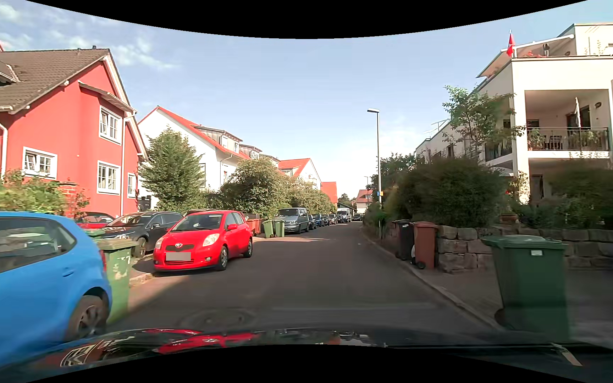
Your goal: Follow the waypoints while adhering to traffic rules and regulations
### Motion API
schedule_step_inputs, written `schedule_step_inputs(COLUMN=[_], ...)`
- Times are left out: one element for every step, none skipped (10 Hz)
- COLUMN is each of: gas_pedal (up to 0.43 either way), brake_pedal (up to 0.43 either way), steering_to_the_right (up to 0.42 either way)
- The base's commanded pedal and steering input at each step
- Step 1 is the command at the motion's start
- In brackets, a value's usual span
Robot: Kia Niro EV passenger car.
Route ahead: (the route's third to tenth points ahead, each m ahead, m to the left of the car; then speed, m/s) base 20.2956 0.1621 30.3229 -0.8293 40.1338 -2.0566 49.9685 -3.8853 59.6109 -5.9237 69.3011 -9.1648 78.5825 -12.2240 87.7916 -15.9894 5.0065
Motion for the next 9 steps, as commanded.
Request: schedule_step_inputs(gas_pedal=[0.110, 0.110, 0.110, 0.110, 0.110, 0.110, 0.098, 0.098, 0.098], brake_pedal=[0.000, 0.000, 0.000, 0.000, 0.000, 0.000, 0.000, 0.000, 0.000], steering_to_the_right=[0.010, 0.010, 0.010, 0.010, 0.013, 0.014, 0.012, 0.012, 0.012])
